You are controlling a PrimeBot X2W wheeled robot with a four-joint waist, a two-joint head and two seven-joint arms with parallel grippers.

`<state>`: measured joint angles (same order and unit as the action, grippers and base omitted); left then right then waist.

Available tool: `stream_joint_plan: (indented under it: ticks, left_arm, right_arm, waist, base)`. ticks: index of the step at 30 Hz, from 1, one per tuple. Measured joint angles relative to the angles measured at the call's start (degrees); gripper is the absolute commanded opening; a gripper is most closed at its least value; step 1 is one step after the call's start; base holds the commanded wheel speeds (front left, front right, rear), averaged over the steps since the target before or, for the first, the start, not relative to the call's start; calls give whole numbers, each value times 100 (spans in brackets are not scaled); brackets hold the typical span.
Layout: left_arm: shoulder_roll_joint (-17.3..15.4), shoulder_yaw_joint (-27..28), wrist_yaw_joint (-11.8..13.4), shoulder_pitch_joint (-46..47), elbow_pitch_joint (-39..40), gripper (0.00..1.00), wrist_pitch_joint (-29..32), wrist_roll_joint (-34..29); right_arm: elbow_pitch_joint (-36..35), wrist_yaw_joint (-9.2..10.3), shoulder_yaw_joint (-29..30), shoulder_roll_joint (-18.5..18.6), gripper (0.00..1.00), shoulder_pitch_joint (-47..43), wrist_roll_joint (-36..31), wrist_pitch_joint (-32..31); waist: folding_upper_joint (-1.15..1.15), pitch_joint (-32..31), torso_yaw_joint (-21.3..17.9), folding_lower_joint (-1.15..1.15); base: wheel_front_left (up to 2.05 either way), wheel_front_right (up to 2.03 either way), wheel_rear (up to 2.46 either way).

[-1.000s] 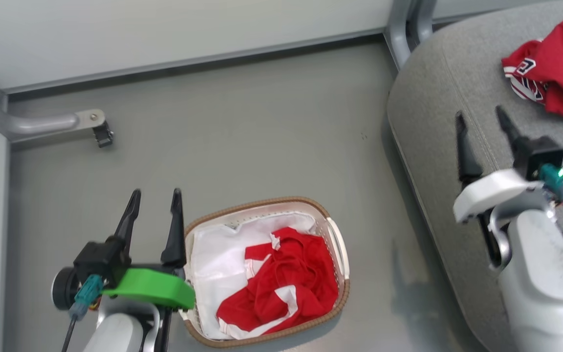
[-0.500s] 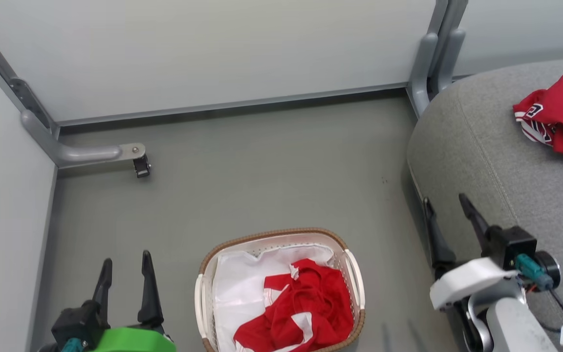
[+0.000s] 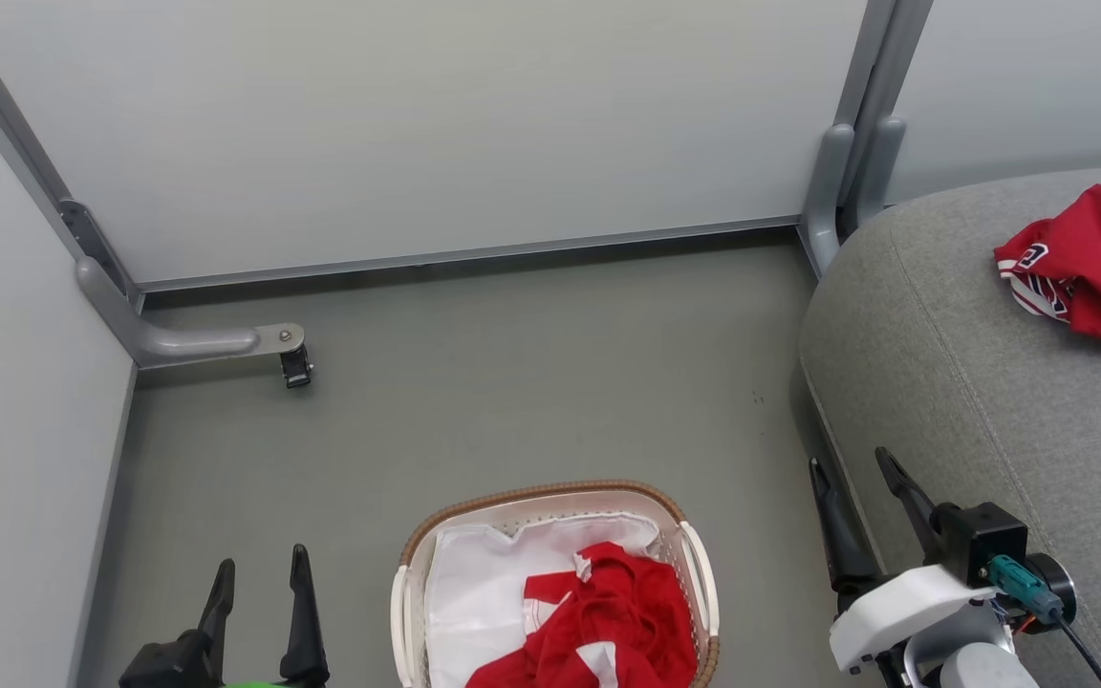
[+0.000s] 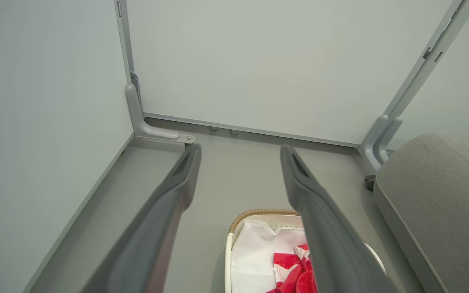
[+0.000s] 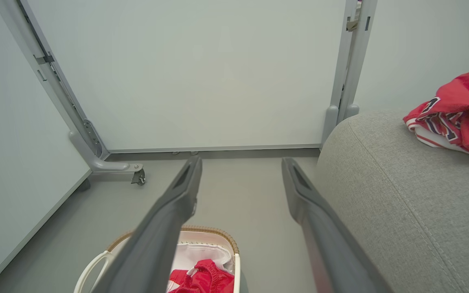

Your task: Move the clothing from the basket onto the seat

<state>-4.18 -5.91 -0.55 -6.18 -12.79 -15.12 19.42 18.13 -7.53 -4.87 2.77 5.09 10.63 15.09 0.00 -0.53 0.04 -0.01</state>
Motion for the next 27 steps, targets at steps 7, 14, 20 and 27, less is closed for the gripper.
stream_joint_plan:
  ticks: [7,14,20,27]
  left_arm:
    - [54,35,-69,13,-73,100,0,-103]
    - [93,71,-100,32,-102,100,0,-141]
    - [105,96,-127,37,-113,100,0,-167]
    - [115,105,-156,157,-80,100,-1,-222]
  right_arm:
    - [76,0,-33,-1,100,1,10,0]
    - [115,0,-45,0,100,2,21,0]
    - [126,0,-51,0,100,4,26,0]
    - [73,0,55,-1,100,112,1,0]
  waist:
    - [0,1,8,0]
    - [0,19,2,0]
    - [0,50,4,0]
    - [0,218,-15,0]
  base:
    - [0,0,0]
    - [0,0,0]
    - [0,0,0]
    - [0,0,0]
